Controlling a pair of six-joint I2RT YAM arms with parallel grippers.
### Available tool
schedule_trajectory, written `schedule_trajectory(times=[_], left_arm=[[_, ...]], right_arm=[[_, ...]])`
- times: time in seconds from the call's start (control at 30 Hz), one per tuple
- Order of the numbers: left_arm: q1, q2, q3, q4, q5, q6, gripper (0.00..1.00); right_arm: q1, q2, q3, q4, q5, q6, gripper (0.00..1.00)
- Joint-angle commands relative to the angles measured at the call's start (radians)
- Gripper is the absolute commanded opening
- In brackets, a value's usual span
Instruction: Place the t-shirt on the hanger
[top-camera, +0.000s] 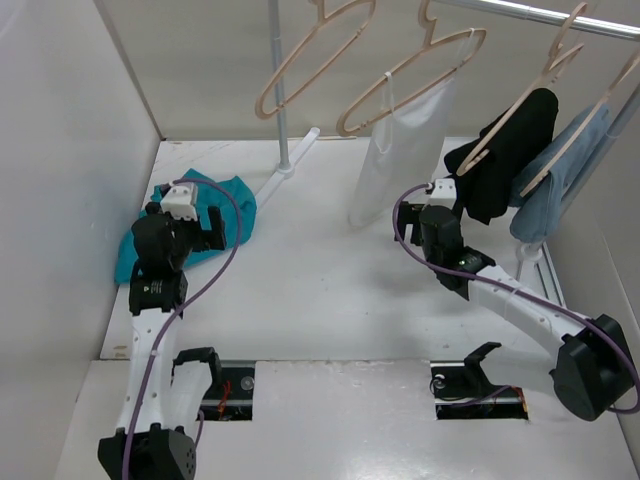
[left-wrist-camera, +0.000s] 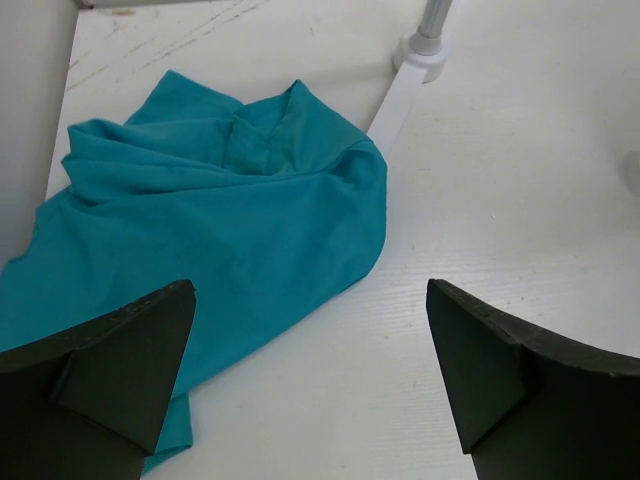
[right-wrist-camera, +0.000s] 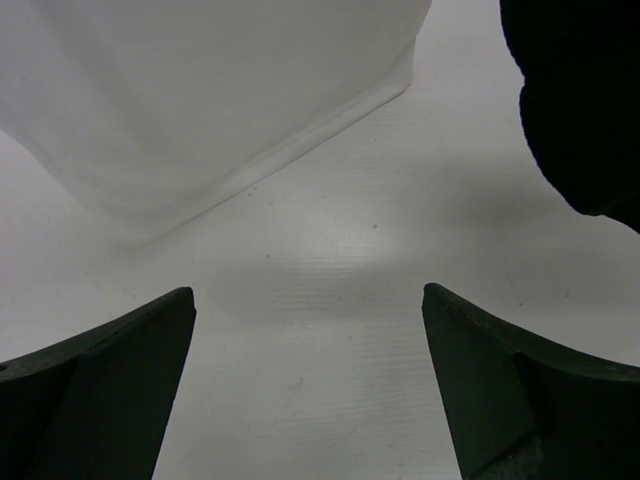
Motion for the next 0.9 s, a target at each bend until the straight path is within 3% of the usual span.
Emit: schedule_trajectory(times=[0.0, 0.2, 0.37, 0.43, 0.53, 0.57, 0.6, 0.67, 0.7, 0.73, 0.8, 0.87], left_arm=[[0.004, -0.071, 0.044, 0.007, 0.098, 0.14, 0.97], [0.004, -0.196, 0.096, 0.062, 0.116, 0.109, 0.91], [0.004, -0.135, 0.317, 0.03, 0.139, 0.049, 0.89], [0.004, -0.081, 0.4, -0.016, 0.228, 0.049, 0.88], [0.004, 0.086, 0.605, -0.125, 0.351, 0.013, 0.81], [0.004, 0.139, 0.739, -0.166, 0.384, 0.0, 0.8], [0.004, 0.263, 0.817, -0.211, 0.423, 0.0, 0.8], [-0.046, 0.403, 1.002, -0.401, 0.47, 0.0, 0.78], [-0.068, 0.474, 1.209, -0.468, 0.481, 0.032, 0.78], [-0.1, 0.613, 1.318, -0.586, 0.507, 0.033, 0.78], [-0.112, 0.736, 1.587, -0.65, 0.538, 0.017, 0.78], [-0.123, 0.836, 1.668, -0.597, 0.576, -0.056, 0.78]], right_arm=[[-0.004, -0.038, 0.021, 0.012, -0.004, -0.059, 1.0], [-0.013, -0.048, 0.01, 0.042, -0.171, -0.193, 1.0], [-0.044, -0.057, -0.033, 0.15, -0.349, -0.264, 1.0], [-0.058, -0.057, -0.042, 0.196, -0.415, -0.264, 1.0], [-0.081, -0.048, -0.042, 0.219, -0.478, -0.264, 1.0], [-0.09, -0.048, -0.042, 0.219, -0.495, -0.274, 1.0], [-0.09, -0.039, -0.042, 0.219, -0.513, -0.274, 1.0], [-0.101, -0.039, -0.042, 0.219, -0.556, -0.285, 1.0], [-0.101, -0.039, -0.042, 0.219, -0.567, -0.285, 1.0], [-0.101, -0.039, -0.042, 0.219, -0.581, -0.285, 1.0], [-0.112, -0.039, -0.042, 0.219, -0.581, -0.285, 1.0], [-0.112, -0.051, -0.053, 0.219, -0.602, -0.285, 1.0]])
